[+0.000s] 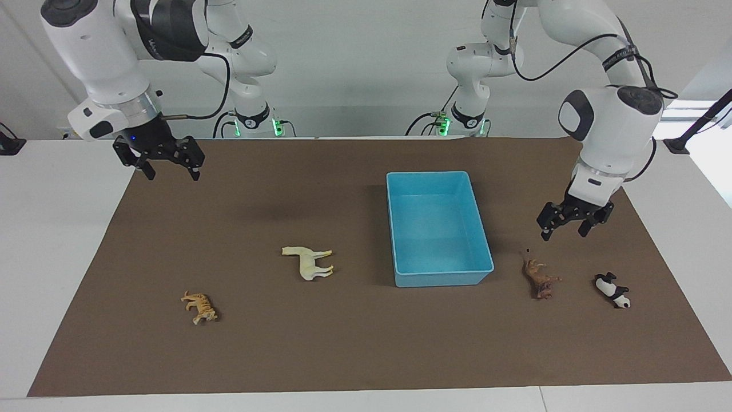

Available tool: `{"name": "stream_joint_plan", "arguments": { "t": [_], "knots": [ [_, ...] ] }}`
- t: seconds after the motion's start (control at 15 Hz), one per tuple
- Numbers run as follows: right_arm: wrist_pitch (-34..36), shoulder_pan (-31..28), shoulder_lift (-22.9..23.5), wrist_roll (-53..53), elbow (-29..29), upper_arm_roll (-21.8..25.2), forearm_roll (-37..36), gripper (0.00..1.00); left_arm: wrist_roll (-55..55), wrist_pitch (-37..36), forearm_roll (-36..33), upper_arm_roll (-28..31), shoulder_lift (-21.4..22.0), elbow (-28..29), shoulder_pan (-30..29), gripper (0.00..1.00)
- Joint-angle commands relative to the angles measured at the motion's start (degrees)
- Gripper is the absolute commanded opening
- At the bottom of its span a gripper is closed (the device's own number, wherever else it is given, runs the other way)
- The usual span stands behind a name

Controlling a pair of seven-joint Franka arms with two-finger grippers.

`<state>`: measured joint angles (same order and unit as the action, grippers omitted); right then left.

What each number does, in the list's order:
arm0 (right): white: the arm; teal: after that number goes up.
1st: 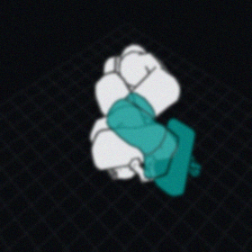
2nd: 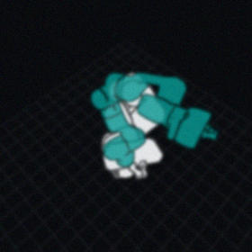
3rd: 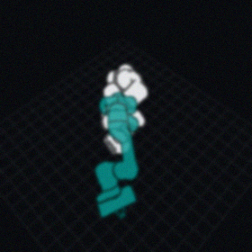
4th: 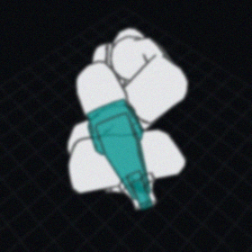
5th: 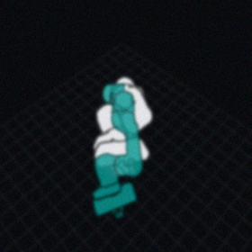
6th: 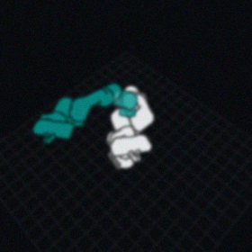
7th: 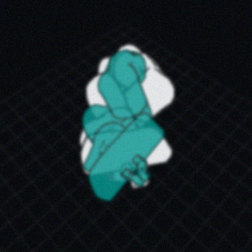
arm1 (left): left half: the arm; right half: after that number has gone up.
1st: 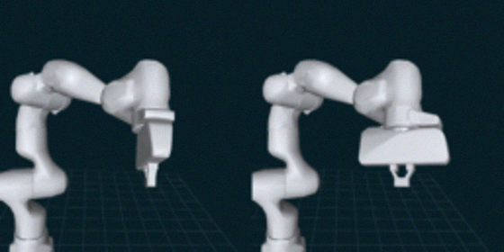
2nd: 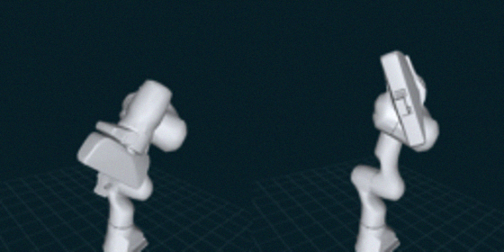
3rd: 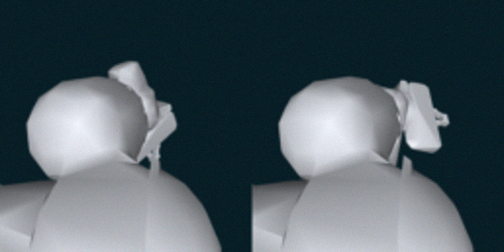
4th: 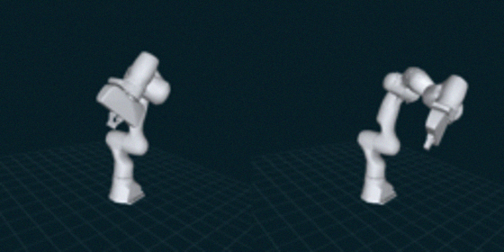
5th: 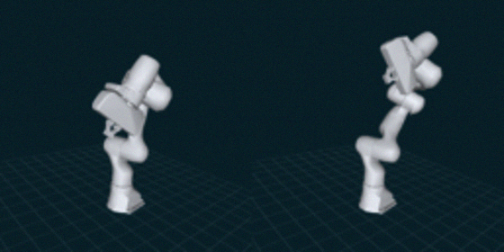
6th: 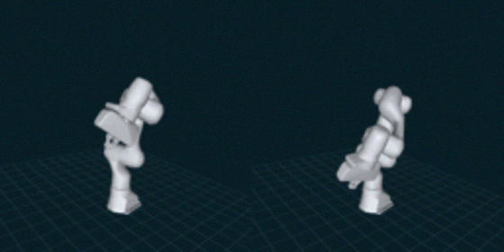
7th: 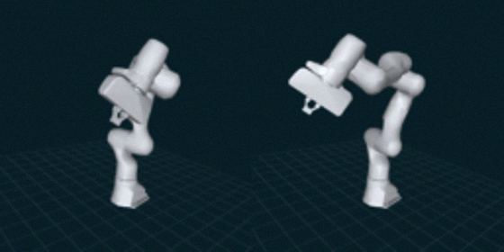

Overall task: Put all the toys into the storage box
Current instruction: 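Reach the left gripper to the horse while the right gripper reaches the tiger, then grasp the horse with the left gripper while the right gripper grasps the tiger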

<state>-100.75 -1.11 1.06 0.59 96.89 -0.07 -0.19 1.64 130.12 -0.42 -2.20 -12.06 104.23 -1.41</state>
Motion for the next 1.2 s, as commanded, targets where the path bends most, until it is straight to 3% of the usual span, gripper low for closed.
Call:
{"name": "stream_joint_plan", "arguments": {
  "t": [0.0, 0.2, 0.53, 0.73, 1.0, 1.07, 1.13],
  "knots": [
    [-6.2, -0.4, 4.0, 7.9, 1.1, -0.2, -0.4, 1.0, -4.0, 8.2, 0.3, -0.1, -5.0, 0.3, -2.9, 1.0],
    [-13.8, -0.5, 8.2, 17.3, 2.2, -0.2, -0.3, 1.0, -3.8, 14.1, -0.2, 0.0, -10.8, 0.2, -3.0, 1.0],
    [-25.5, -0.3, 16.7, 32.3, 2.3, -0.2, -0.6, 1.0, 1.1, 14.5, -0.1, -0.2, -11.3, 0.8, -0.9, 1.0],
    [-33.2, -0.4, 22.6, 38.9, 1.5, -0.2, -0.7, 1.0, 0.5, 16.5, -0.2, 0.0, -11.1, 5.1, -0.6, 1.0],
    [-35.6, 0.6, 26.7, 39.5, -0.5, -0.1, -1.2, 1.0, 0.6, 19.9, -0.2, 0.1, -10.4, 9.2, -0.4, 1.0],
    [-37.2, 0.5, 27.6, 39.8, -0.6, -0.1, -1.7, 1.0, 0.6, 19.6, -0.2, 0.1, -10.4, 9.0, -0.3, 0.92],
    [-38.8, 0.4, 28.4, 39.9, -0.6, -0.2, -2.9, 1.0, 0.6, 19.5, -0.2, 0.1, -10.4, 8.8, -0.4, 0.7]
  ]
}}
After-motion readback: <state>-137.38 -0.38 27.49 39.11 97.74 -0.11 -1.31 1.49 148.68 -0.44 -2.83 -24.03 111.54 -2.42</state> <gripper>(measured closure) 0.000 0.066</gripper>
